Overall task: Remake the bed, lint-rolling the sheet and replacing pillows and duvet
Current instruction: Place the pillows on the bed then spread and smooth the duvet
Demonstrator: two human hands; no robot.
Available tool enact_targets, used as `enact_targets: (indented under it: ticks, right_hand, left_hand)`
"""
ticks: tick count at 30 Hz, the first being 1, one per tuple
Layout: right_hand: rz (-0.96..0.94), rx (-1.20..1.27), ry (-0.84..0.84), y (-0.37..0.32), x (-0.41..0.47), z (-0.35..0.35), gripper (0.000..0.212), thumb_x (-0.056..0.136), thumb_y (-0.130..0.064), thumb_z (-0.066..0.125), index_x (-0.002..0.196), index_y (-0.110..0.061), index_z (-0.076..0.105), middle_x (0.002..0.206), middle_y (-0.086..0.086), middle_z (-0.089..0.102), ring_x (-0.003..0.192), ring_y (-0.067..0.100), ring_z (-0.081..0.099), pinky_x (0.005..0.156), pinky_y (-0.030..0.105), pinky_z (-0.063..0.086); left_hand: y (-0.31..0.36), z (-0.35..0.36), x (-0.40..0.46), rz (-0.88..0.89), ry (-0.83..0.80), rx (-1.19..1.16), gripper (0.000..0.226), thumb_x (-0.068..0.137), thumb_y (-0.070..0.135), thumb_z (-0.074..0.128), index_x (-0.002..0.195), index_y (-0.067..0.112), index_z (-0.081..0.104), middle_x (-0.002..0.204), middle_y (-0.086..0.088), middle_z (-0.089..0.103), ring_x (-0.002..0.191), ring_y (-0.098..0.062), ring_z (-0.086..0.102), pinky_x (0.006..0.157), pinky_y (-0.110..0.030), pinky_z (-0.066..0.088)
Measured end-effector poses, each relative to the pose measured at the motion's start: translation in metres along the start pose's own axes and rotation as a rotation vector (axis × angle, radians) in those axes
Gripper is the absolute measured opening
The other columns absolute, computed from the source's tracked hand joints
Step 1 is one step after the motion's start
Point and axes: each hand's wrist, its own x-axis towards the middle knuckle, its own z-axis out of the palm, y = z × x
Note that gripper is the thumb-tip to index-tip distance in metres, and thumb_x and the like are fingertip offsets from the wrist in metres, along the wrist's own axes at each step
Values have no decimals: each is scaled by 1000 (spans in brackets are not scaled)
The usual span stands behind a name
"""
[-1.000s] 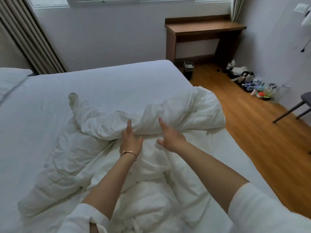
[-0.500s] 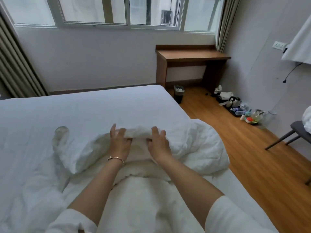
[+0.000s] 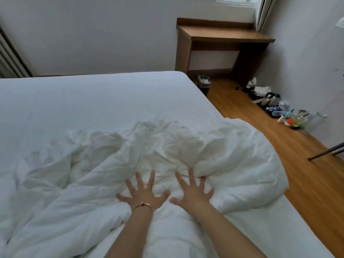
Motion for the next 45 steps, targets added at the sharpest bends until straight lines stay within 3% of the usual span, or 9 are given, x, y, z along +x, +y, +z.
enact_targets:
  ticks: [14,19,23,26,29,31,35,40,45]
  right_hand:
    - [-28,-74,192,-5,75,48,75,82,-83,25,143,-61,-14,159,-14,-26,145,40,-22,109,72,-7]
    - [-82,-136,435,-2,42,66,70,89,-72,13,153,-46,5,164,-8,-4,149,38,-2,112,67,-3]
    - [-172,58,478,14,-23,82,61,98,-51,14,154,-29,26,162,-4,23,150,28,13,119,57,8]
    - [-263,210,391,33,-82,106,67,98,-52,10,152,-20,33,157,8,33,144,29,32,114,54,30]
    - [-234,198,144,53,-160,143,51,106,-39,19,147,-39,-10,159,-13,-1,150,11,-1,122,34,7]
    - [-184,311,88,59,-220,157,53,108,-30,24,143,-38,-15,159,-19,-10,148,4,-10,115,20,-7]
    - [-122,340,16,68,-320,188,57,105,-44,22,156,-29,2,159,-19,-4,149,5,-5,121,34,-1]
    - [-43,467,-234,101,-402,232,50,103,-53,20,151,-47,10,163,-14,8,149,3,0,122,39,-2]
    - [-84,720,-326,129,-430,224,81,86,-66,56,151,-48,13,161,-16,14,148,7,15,121,35,18]
  left_hand:
    - [3,16,77,26,104,14,99,56,100,14,137,59,-25,153,5,-37,136,-42,-36,93,-80,-16]
    - [-4,3,70,116,85,-51,104,54,101,24,144,58,-8,160,7,-17,144,-39,-19,102,-73,-10]
    - [-21,-16,15,284,14,-153,87,80,81,36,152,37,16,160,-2,17,146,-25,18,117,-46,17]
    - [-32,-15,-50,378,58,-63,67,93,65,35,151,37,21,160,4,18,145,-20,24,116,-41,20]
    - [-42,8,-108,409,153,197,62,96,63,22,152,40,8,162,5,1,149,-21,5,118,-45,6]
    - [-47,21,-150,398,129,165,55,100,54,17,152,41,4,162,5,-6,149,-19,-6,119,-43,-2]
    - [-59,49,-244,414,100,119,52,102,46,8,152,39,-2,162,8,-7,148,-14,-10,119,-41,-8]
    - [-84,105,-337,409,151,212,68,97,60,15,149,33,-19,158,6,-23,145,-14,-22,118,-41,-13]
    - [-119,173,-407,414,56,275,75,80,74,-5,148,43,-13,154,3,-34,137,-10,-38,116,-43,-16]
